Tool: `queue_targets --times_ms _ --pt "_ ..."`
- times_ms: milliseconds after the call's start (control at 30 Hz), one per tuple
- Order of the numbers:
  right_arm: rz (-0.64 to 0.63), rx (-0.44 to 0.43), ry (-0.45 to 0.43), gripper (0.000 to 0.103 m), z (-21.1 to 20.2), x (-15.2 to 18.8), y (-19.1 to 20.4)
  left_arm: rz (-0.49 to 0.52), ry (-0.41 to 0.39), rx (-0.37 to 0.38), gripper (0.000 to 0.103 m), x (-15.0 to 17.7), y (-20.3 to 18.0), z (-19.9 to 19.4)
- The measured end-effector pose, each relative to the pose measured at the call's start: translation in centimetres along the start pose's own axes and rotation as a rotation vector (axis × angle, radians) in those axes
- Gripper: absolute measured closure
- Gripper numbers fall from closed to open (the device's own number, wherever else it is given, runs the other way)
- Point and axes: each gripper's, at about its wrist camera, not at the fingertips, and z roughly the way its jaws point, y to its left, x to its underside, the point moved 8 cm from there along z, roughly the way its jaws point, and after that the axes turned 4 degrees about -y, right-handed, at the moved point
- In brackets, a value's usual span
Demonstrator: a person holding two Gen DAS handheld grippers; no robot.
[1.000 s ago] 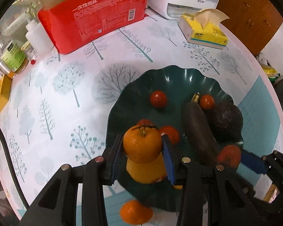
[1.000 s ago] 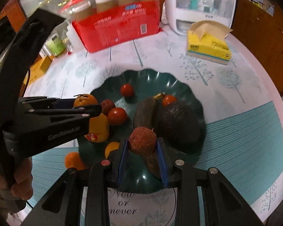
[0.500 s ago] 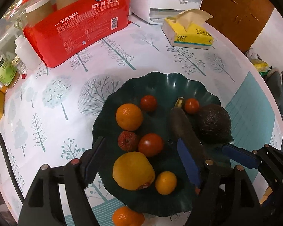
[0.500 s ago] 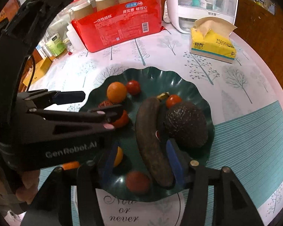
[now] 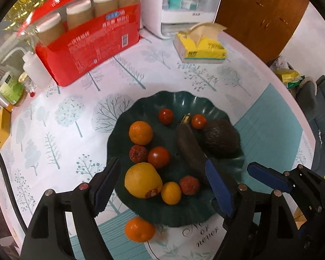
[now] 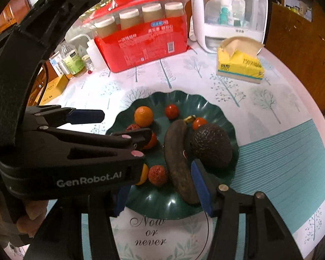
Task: Organize fruits
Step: 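Lift both tools away and move the right tool toward the last tangerine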
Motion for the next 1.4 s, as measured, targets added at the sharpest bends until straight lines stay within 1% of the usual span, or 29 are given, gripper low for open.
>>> queue_targets --times_ms 133,433,533,600,733,867,1000,1133,1233,1400 --pt "-0.007 0.009 -0.034 0.048 -2.4 -0.3 0.4 -0.005 -0.037 0.013 0.024 0.0 -0.3 -2.9" --pt "-0.047 0.047 -0.134 0.048 -9.9 -0.3 2.7 -0.012 -0.127 0.048 0.023 1.0 -1.1 -10.5" --pt "-0.071 0.057 -0.165 0.048 -12.2 0.0 4.0 -0.022 -0.165 0.058 0.022 1.4 -1.1 -13.3" --pt "-0.084 0.057 -0.184 0.048 -13.7 0.0 4.8 -0.034 -0.194 0.062 0.02 1.9 -0.8 -15.2" --pt "-0.097 0.047 -0.222 0.048 -16.2 0.1 6.2 -0.05 -0.242 0.041 0.018 3.2 0.4 -17.9" --pt "-0.119 0.037 -0.26 0.048 -17.9 0.5 7.5 -0.071 -0.268 -0.012 0.017 5.1 2.1 -19.4" --pt "-0.126 0.026 -0.257 0.048 -17.5 1.2 8.2 -0.096 -0.267 -0.052 0.017 7.4 3.8 -19.7" --pt "-0.123 0.004 -0.239 0.048 -15.8 2.0 8.4 -0.116 -0.245 -0.106 0.017 10.0 5.9 -18.6" --pt "-0.116 -0.006 -0.214 0.048 -13.6 3.1 8.2 -0.155 -0.205 -0.12 0.017 12.1 7.5 -16.6" --pt "-0.065 -0.053 -0.111 0.048 -8.5 5.9 7.9 -0.225 -0.114 -0.119 0.017 15.9 9.6 -12.3"
